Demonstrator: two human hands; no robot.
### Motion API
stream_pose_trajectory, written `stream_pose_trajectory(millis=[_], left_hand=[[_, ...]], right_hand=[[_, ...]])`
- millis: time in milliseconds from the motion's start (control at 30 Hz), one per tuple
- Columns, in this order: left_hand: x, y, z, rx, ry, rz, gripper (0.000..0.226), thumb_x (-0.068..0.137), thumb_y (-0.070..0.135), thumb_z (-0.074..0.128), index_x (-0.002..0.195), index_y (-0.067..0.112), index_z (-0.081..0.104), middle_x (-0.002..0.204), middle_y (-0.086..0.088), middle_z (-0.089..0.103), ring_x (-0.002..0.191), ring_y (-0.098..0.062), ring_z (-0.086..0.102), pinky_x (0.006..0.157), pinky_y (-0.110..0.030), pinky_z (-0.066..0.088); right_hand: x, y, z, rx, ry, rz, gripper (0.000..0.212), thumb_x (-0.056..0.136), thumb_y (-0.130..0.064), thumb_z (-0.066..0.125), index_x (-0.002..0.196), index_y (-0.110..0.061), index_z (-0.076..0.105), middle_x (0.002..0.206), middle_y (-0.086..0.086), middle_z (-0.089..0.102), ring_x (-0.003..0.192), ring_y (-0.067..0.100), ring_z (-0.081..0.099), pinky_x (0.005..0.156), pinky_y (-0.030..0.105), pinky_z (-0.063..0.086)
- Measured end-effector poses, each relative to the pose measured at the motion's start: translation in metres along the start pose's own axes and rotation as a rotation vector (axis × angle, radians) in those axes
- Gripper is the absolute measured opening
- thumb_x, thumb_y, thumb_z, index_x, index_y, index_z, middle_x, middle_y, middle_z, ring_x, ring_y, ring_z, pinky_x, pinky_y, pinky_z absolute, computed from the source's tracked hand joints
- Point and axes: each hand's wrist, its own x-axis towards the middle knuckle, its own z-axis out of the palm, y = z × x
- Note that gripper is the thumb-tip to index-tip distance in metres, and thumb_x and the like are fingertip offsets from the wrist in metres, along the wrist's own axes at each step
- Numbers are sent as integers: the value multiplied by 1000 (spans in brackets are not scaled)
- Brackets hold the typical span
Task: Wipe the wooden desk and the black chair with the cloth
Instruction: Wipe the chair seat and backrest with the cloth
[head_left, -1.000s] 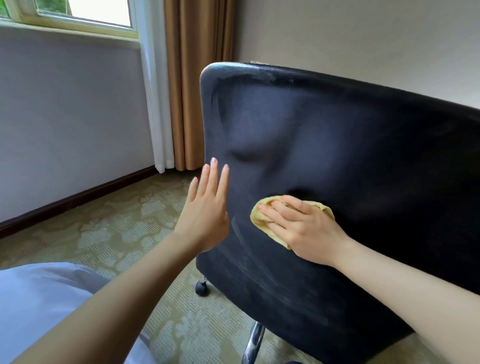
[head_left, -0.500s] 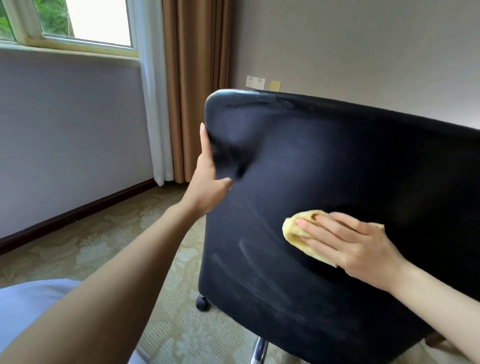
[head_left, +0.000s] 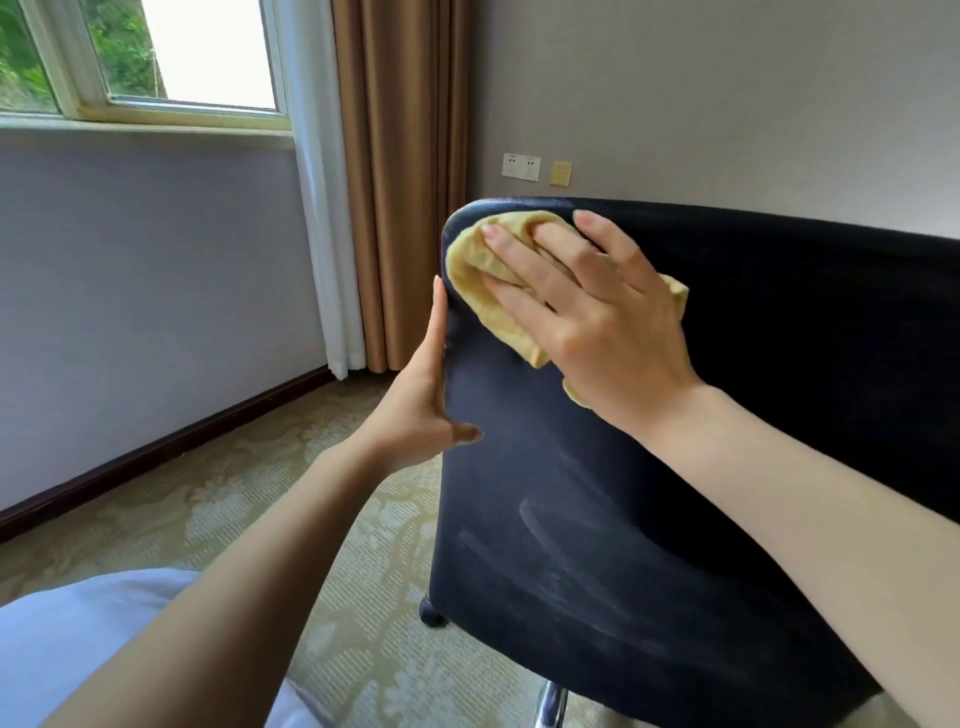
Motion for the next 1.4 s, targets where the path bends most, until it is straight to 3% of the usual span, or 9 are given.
stream_pose_trajectory(millis=[67, 200, 333, 500, 700, 867, 1100, 1233, 1400], left_hand=[[-6, -3, -4, 139, -43, 23, 143, 59, 5, 86, 142, 49, -22, 156, 17, 15, 135, 12, 21, 100, -4, 30], [-21, -9, -12, 440, -65, 17, 133, 65, 9, 81, 142, 45, -21, 156, 8, 21, 137, -10, 22, 116, -38, 22], [-27, -13, -18, 520, -136, -6, 122, 74, -8, 66, 128, 56, -22, 140, 39, -2, 133, 1, 10, 112, -26, 12], [-25, -10, -11, 409, -114, -101, 120, 75, -14, 56, 138, 54, -20, 150, 30, 7, 108, -10, 50, 85, -15, 40], [-25, -6, -1, 313, -104, -185, 120, 69, -22, 42, 140, 53, -18, 146, 28, 2, 77, 1, 53, 63, -4, 40], [-25, -3, 1, 314, -90, -221, 120, 66, -23, 38, 140, 52, -21, 146, 30, 0, 134, -10, 33, 74, -3, 36], [-25, 0, 1, 318, -81, -227, 118, 64, -23, 34, 143, 45, -21, 156, 19, 0, 132, -28, 39, 79, -11, 38], [-23, -1, -2, 333, -89, -254, 118, 65, -24, 33, 142, 48, -20, 158, 10, 12, 125, -31, 44, 59, -5, 38], [-19, -6, -11, 317, -136, -262, 116, 65, -25, 28, 144, 49, -13, 149, 18, 17, 127, 1, 31, 70, 7, 31]], right_hand=[[2, -8, 10, -7, 13, 2, 29, 97, -11, 49, 116, -20, 69, 128, -1, 61, 109, 18, 62, 102, 37, 43], [-18, -32, 29, 54, -19, -26, 20, 93, -11, 57, 101, -17, 75, 124, 1, 63, 108, 17, 63, 104, 37, 42], [-47, -51, 40, 125, -78, -49, 24, 92, -10, 55, 101, -19, 75, 123, -1, 64, 107, 13, 63, 107, 34, 37], [-93, -56, 39, 157, -198, -170, 21, 86, -9, 58, 94, -20, 75, 124, -1, 64, 108, 13, 62, 110, 34, 32], [-152, -51, 16, 225, -368, -280, 25, 83, -7, 58, 96, -19, 75, 121, -3, 65, 104, 10, 63, 108, 32, 37], [-176, -17, -14, 211, -464, -419, 54, 94, 8, 27, 98, -14, 76, 117, -1, 67, 104, 10, 64, 101, 31, 44], [-157, 20, -38, 165, -357, -310, 51, 92, 4, 29, 98, -16, 76, 121, 1, 64, 102, 17, 66, 100, 36, 38], [-117, 29, -31, 75, -164, -149, 35, 83, 3, 50, 102, -16, 73, 127, 0, 61, 111, 19, 54, 108, 37, 30], [-61, 26, -16, 70, -46, 12, 37, 75, 1, 63, 109, -12, 70, 127, 3, 60, 113, 21, 47, 113, 36, 16]])
